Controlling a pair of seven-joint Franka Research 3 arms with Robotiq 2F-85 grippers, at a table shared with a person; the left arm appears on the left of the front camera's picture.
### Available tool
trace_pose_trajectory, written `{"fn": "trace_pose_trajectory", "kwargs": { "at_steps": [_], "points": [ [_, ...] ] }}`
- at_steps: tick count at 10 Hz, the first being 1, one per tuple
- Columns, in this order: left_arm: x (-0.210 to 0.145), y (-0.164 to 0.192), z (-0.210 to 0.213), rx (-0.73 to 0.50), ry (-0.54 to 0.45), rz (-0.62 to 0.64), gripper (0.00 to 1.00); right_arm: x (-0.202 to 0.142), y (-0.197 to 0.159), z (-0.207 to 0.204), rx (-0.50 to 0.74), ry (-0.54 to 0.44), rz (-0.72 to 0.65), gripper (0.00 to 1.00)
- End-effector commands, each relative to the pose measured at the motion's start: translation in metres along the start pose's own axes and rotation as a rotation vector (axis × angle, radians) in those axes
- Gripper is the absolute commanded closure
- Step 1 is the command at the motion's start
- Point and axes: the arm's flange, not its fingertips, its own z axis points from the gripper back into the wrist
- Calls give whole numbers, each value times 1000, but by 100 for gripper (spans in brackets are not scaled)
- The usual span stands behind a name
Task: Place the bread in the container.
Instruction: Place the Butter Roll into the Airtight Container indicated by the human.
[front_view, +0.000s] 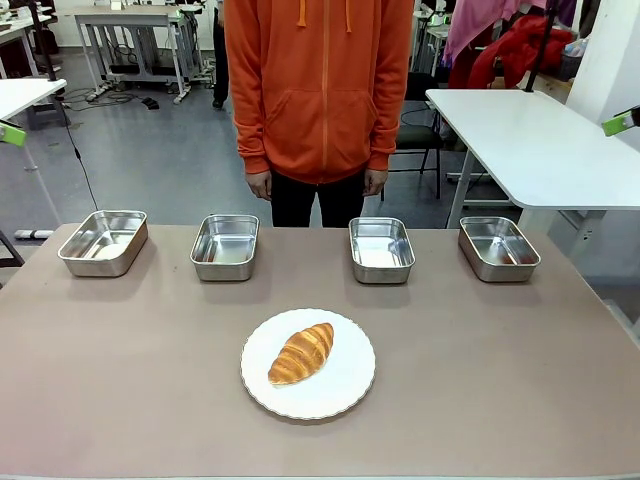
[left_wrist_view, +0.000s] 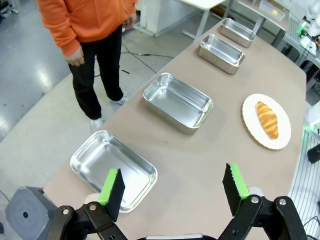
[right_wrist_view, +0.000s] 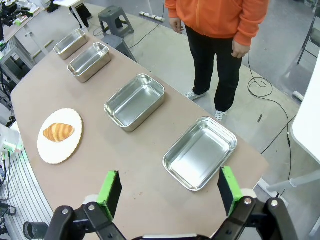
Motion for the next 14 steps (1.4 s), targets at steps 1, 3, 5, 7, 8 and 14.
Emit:
{"fn": "trace_pose_trajectory", "kwargs": {
  "at_steps": [1,3,5,7,8,14],
  "points": [
    [1,0,1,0,-10,-16,0,1,0,1,6,-18,4,0],
    [1,0,1,0,-10,-16,0,1,0,1,6,-18,4,0],
    [1,0,1,0,-10,-16,0,1,0,1,6,-18,4,0],
    [1,0,1,0,-10,-16,0,1,0,1,6,-18,4,0],
    [1,0,1,0,-10,-16,0,1,0,1,6,-18,4,0],
    [1,0,1,0,-10,-16,0,1,0,1,6,-18,4,0]
  ]
}}
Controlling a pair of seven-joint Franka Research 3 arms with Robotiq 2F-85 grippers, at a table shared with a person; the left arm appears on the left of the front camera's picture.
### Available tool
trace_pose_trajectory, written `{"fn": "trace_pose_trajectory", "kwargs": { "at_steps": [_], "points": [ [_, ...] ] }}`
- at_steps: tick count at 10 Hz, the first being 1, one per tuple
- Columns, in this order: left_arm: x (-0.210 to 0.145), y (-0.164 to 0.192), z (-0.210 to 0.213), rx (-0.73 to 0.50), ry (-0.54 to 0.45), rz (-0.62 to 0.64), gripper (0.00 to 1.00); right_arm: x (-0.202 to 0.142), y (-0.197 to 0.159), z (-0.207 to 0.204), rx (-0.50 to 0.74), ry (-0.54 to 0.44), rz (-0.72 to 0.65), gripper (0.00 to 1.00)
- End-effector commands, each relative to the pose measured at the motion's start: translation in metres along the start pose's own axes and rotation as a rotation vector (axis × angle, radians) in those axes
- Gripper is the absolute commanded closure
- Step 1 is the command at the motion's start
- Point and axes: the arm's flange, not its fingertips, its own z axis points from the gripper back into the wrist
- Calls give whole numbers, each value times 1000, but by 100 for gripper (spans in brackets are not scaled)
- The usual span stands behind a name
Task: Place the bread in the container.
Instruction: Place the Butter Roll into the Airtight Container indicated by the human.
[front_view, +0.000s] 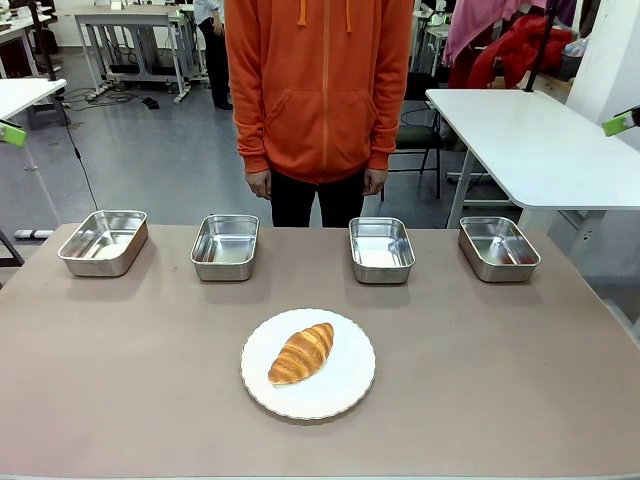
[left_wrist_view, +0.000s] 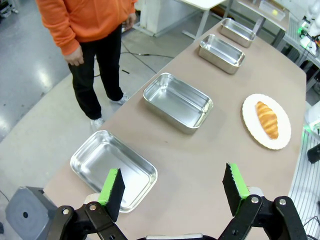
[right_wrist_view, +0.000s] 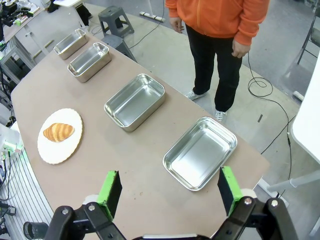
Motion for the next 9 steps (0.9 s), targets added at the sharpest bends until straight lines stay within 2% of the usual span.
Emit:
{"fn": "trace_pose_trajectory", "kwargs": {
  "at_steps": [1,9],
  "points": [
    [1,0,1,0,-10,-16,0,1,0,1,6,-18,5,0],
    [1,0,1,0,-10,-16,0,1,0,1,6,-18,5,0]
  ]
}}
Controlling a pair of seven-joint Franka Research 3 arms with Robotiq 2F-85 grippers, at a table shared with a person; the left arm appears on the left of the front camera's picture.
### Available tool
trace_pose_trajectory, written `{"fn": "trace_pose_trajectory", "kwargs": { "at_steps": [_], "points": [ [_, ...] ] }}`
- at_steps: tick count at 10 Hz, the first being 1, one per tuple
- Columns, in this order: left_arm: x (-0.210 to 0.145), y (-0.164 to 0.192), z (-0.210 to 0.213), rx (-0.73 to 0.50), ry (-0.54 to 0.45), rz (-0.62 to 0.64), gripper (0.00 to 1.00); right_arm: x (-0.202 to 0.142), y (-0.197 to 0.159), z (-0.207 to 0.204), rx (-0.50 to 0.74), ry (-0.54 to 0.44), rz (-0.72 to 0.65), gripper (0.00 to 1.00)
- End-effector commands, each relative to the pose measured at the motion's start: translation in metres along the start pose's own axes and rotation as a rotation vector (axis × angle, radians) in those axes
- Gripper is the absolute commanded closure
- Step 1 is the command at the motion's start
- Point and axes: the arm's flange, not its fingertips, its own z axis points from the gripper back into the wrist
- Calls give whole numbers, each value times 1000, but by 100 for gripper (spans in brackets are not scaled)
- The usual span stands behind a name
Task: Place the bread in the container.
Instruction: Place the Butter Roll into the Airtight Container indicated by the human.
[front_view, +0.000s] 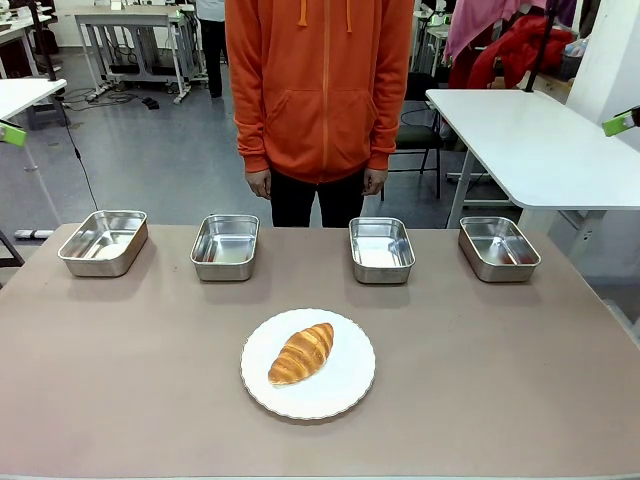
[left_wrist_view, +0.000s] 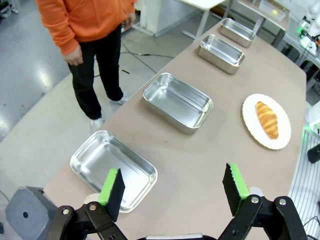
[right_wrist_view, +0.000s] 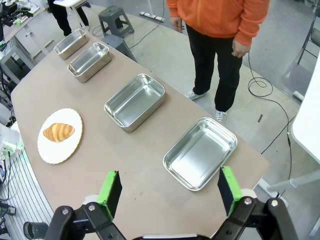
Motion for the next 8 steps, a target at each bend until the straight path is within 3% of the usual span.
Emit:
{"fn": "trace_pose_trajectory", "kwargs": {
  "at_steps": [1,8],
  "points": [
    [1,0,1,0,-10,-16,0,2,0,1,5,-18,5,0],
    [1,0,1,0,-10,-16,0,2,0,1,5,-18,5,0]
  ]
}}
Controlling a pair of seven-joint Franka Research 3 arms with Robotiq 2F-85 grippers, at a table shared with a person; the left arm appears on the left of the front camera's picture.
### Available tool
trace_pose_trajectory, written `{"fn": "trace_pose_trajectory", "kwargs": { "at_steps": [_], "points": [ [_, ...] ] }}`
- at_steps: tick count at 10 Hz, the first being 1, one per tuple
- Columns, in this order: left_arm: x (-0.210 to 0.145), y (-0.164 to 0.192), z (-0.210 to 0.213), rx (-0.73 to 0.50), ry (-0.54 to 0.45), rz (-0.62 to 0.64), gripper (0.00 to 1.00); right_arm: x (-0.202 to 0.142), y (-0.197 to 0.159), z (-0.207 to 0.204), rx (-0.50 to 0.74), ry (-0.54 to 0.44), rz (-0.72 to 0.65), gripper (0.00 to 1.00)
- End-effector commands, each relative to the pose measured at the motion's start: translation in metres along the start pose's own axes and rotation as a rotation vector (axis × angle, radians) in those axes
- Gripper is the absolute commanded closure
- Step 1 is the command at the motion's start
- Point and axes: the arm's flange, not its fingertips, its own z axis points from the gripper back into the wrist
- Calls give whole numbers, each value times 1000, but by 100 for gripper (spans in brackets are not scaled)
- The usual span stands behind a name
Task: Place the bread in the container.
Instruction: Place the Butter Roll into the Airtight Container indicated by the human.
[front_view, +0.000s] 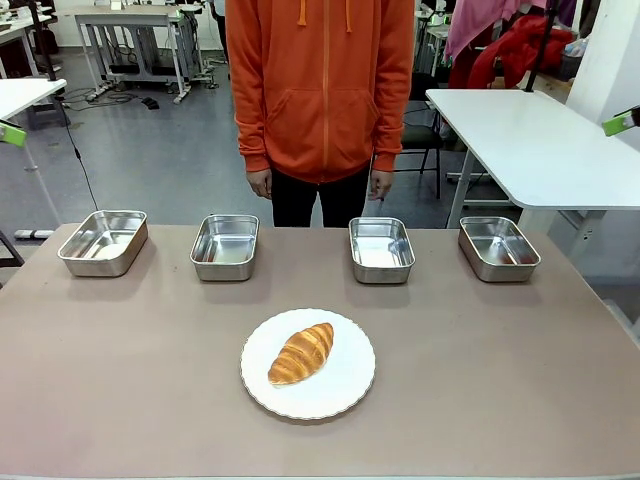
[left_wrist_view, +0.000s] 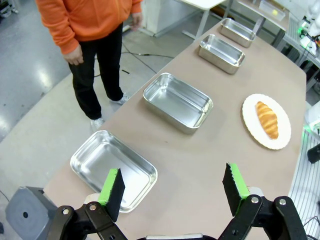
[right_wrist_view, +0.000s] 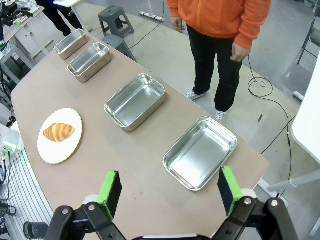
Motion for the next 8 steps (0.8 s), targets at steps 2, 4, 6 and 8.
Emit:
{"fn": "trace_pose_trajectory", "kwargs": {
  "at_steps": [2,4,6,8],
  "points": [
    [1,0,1,0,-10,-16,0,2,0,1,5,-18,5,0],
    [1,0,1,0,-10,-16,0,2,0,1,5,-18,5,0],
    [1,0,1,0,-10,-16,0,2,0,1,5,-18,5,0],
    [1,0,1,0,-10,-16,0,2,0,1,5,-18,5,0]
  ]
}}
